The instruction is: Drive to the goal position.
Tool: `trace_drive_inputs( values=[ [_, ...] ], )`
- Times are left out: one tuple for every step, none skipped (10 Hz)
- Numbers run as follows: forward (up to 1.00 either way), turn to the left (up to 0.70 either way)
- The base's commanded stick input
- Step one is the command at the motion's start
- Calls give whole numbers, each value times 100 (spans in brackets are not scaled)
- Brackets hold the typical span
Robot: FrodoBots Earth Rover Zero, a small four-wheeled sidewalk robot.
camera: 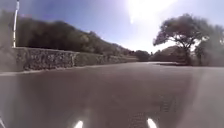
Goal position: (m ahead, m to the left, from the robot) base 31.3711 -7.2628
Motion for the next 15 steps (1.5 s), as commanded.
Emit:
trace_drive_inputs(
  values=[
    [85,0],
    [85,0],
    [85,0],
    [85,0],
    [85,0],
    [85,0],
    [85,0],
    [85,0],
    [85,-34],
    [85,-34],
    [85,-34],
    [85,-22],
    [85,-9],
    [85,0],
    [85,0]
  ],
)
